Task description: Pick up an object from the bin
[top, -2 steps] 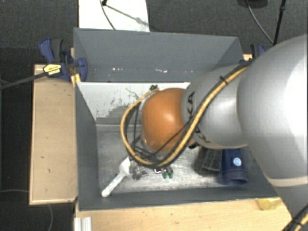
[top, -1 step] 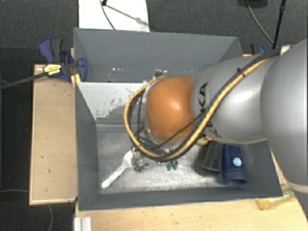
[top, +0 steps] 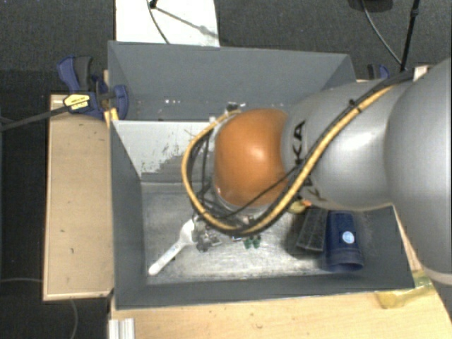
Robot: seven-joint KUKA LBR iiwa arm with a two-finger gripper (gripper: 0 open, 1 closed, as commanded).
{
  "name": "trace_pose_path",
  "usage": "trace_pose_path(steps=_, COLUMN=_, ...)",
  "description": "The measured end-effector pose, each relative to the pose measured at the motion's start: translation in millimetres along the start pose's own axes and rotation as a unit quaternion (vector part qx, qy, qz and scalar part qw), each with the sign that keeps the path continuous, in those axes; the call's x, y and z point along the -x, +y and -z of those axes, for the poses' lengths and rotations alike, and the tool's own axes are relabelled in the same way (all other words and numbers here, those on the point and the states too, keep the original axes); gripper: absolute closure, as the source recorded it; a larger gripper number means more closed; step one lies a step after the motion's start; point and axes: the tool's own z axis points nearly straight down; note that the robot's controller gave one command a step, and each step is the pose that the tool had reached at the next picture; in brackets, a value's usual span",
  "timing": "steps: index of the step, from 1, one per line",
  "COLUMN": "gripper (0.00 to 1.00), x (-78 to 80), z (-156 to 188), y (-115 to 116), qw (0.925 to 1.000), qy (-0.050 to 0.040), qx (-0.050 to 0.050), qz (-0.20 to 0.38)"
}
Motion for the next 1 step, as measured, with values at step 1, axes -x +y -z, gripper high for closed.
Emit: trace_pose_path(steps=1, gripper=1.00, x=10.2, z=-28.0, y=-2.4, qw=0.9994, qy=0.0069, qx=0.000, qz=0.035)
